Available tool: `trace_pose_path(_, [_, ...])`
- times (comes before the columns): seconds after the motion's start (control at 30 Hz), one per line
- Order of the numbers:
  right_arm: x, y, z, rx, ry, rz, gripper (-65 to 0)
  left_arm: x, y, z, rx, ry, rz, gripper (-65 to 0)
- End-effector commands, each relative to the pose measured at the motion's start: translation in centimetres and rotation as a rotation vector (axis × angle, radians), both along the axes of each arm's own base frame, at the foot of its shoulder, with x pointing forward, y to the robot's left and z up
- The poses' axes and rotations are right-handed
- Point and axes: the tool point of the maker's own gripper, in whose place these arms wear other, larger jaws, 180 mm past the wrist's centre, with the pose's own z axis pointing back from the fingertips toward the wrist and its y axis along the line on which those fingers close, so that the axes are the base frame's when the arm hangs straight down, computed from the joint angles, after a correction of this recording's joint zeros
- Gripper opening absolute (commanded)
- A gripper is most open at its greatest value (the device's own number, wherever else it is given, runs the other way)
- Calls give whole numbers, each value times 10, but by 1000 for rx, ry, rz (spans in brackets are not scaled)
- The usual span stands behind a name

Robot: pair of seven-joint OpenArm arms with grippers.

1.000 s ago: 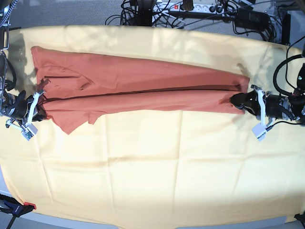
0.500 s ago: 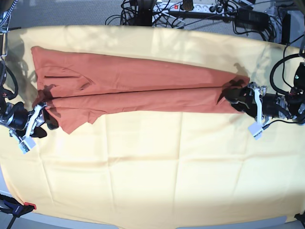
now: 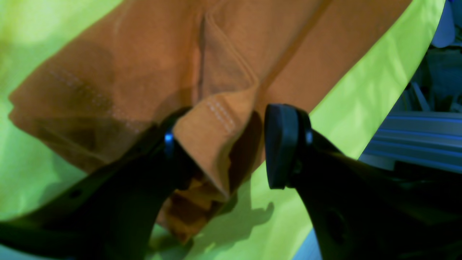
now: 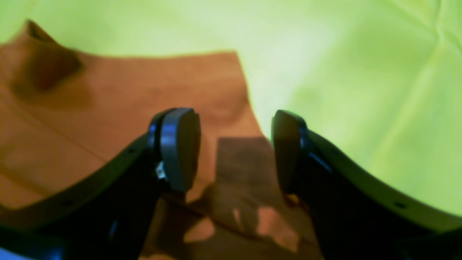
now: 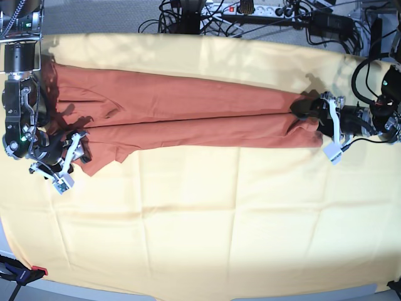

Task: Fold the T-shirt properly
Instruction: 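Release the hem and smooth the folded edge with the right gripper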

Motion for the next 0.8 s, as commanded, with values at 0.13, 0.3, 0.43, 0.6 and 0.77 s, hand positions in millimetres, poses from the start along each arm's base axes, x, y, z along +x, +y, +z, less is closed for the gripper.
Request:
trace_pose_path(0.13, [0,15,0,51,9,58,-332,-1,9,2,40,-1,-17,-327])
trace_pose_path(0.3, [6,18,6,66,-19,77,-626,0,8,3,33,-9,-11,-327])
trace_pose_path(0.43, [17,17,18,65,-51,69,-650,2,8,4,26,-15,-7,-327])
trace_pose_path(0.6, [19,24,30,89,-71,102,-650,2,8,4,27,-15,-7,-327])
trace_pose_path(0.77, [7,43,47,172,-34,151,-650,2,8,4,27,-14,-7,-327])
